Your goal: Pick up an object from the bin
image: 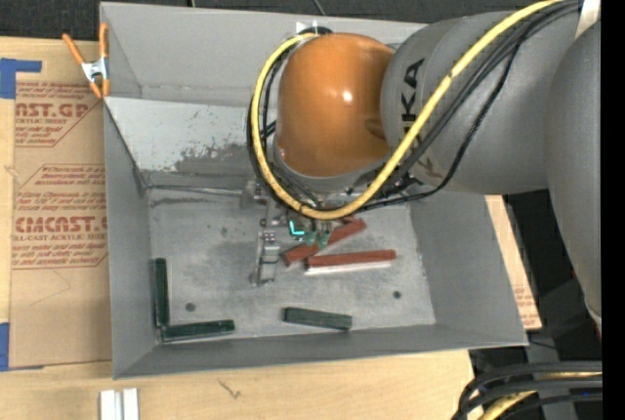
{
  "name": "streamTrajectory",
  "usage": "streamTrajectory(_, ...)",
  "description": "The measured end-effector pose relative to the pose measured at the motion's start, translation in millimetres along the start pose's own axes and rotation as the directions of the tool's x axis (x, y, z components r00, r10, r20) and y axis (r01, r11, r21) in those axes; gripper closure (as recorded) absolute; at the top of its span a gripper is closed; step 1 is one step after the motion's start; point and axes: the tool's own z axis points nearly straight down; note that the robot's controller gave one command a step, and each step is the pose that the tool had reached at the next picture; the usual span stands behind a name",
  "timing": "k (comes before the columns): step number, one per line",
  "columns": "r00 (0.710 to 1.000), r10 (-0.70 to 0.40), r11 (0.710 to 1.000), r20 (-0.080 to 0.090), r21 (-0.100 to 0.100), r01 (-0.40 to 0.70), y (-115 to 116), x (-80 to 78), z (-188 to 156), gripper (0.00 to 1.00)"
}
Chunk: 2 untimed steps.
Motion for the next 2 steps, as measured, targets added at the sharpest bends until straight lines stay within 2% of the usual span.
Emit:
streamTrajectory(1, 1.0, 0.002, 1.0, 0.007, -0.001, -0.002, -1, -1.8, -3, 0.0)
streamTrajectory(2, 0.998, -0.063, 0.998, 0.009, -0.001, 0.063, -45, 7.3, 16, 0.0)
